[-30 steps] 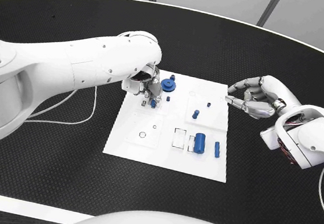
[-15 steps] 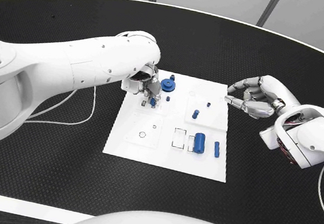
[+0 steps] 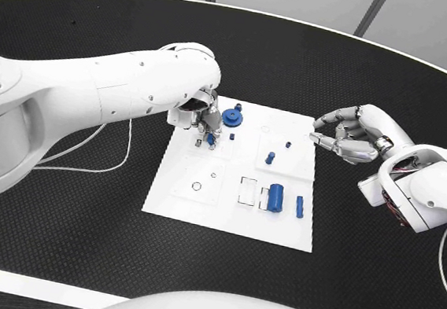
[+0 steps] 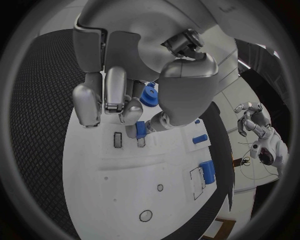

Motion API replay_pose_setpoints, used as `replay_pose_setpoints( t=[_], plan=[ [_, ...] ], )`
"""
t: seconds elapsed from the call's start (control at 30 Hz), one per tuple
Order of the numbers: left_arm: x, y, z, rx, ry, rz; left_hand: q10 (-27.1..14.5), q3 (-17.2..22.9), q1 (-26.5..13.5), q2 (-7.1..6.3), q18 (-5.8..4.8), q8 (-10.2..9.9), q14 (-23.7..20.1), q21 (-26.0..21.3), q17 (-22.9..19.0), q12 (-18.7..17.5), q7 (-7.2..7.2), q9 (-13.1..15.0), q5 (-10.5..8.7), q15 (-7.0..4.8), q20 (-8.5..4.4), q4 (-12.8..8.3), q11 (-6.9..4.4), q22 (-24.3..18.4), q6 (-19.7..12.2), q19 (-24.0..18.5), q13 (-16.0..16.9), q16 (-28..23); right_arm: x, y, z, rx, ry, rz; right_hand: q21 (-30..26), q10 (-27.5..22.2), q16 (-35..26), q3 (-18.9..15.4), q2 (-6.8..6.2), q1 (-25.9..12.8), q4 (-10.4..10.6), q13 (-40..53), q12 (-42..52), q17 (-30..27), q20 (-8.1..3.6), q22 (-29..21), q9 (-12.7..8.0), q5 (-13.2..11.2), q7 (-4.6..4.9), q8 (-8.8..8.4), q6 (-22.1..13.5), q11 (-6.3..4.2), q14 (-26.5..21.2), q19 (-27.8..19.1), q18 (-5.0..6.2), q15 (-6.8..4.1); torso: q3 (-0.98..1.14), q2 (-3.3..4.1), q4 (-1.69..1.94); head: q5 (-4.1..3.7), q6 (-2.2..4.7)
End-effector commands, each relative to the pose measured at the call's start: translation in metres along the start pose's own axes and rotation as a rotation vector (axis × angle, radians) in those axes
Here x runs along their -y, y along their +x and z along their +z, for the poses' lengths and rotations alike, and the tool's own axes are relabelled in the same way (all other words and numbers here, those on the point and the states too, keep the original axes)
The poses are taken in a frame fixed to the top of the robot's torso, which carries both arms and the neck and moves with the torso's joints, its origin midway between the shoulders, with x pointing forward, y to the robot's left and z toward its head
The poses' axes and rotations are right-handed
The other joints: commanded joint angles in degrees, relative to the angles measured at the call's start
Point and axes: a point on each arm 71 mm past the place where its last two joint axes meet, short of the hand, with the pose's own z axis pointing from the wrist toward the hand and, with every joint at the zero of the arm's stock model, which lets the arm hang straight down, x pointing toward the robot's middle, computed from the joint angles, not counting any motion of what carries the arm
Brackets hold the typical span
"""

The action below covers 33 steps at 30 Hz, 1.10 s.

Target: Assemble the parts on the task board

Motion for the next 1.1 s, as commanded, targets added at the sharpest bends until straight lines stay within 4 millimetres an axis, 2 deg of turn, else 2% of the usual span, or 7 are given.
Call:
replay_pose_setpoints(
  t=[0.03, 0.5, 0.8, 1.1],
  plan=[
    [-0.004, 0.000, 0.000, 0.002, -0.064, -0.001, -0.1, 2.8, 0.0, 0.45, -0.85, -0.4, 5.9, 0.1, 14.8, 0.2, -0.39, -0.1, 0.13, -0.26, -0.12, -3.3, -0.48, -0.1, -0.8, 0.3, -0.1, 0.2, 0.000, 0.000, 0.000, -0.001, 0.000, 0.000, -0.4, -0.1, -0.1, 0.0, 0.06, 0.0, 0.3, 0.0, -0.2, 5.3, -0.15, 0.0, -0.1, 0.3, -0.07, 0.22, -0.4, -0.10, 3.4, 0.0, 0.86, -0.45, 0.02, -0.04, -0.02, -0.04, -0.02],
    [-0.002, 0.001, -0.001, 0.021, -0.054, -0.015, -0.2, 2.7, 0.2, 0.42, -0.87, -0.4, 5.9, 0.1, 14.8, 0.2, -0.43, -0.1, 0.14, -0.28, -0.14, -3.7, -0.52, 0.0, -1.0, 0.3, -0.1, 0.2, 0.000, 0.000, 0.000, -0.004, 0.001, 0.000, -0.4, -0.1, -0.1, 0.0, 0.06, 0.0, 0.3, 0.0, -0.2, 5.3, -0.15, 0.0, -0.1, 0.3, -0.07, 0.22, -0.4, -0.10, 3.4, 0.0, 0.86, -0.45, -0.02, -0.05, 0.02, -0.12, 0.09],
    [-0.007, 0.005, -0.002, 0.025, -0.038, -0.023, -0.2, 2.7, 0.6, 0.50, -0.86, -0.3, 5.9, 0.1, 14.9, 0.2, -0.48, 0.0, 0.15, -0.32, -0.14, -4.1, -0.57, -0.1, -1.0, 0.3, -0.1, 0.2, 0.001, 0.000, -0.001, -0.004, 0.003, -0.001, -0.4, -0.1, -0.1, 0.0, 0.06, 0.0, 0.3, 0.0, -0.2, 5.3, -0.15, 0.0, -0.1, 0.3, -0.07, 0.22, -0.4, -0.10, 3.4, 0.0, 0.86, -0.45, -0.07, -0.06, 0.14, -0.13, 0.08],
    [-0.012, 0.011, -0.005, 0.011, -0.018, -0.027, -0.1, 2.7, 0.8, 0.43, -0.86, -0.2, 5.9, 0.1, 14.9, 0.3, -0.51, 0.0, 0.14, -0.34, -0.13, -4.5, -0.60, -0.1, -0.9, 0.3, 0.0, 0.2, 0.001, -0.001, 0.000, -0.004, 0.005, -0.001, -0.4, -0.1, -0.1, 0.0, 0.06, 0.0, 0.3, 0.0, -0.2, 5.3, -0.15, 0.0, -0.1, 0.3, -0.07, 0.22, -0.4, -0.10, 3.4, 0.0, 0.86, -0.45, -0.05, -0.07, 0.06, -0.03, 0.04]
  ],
)
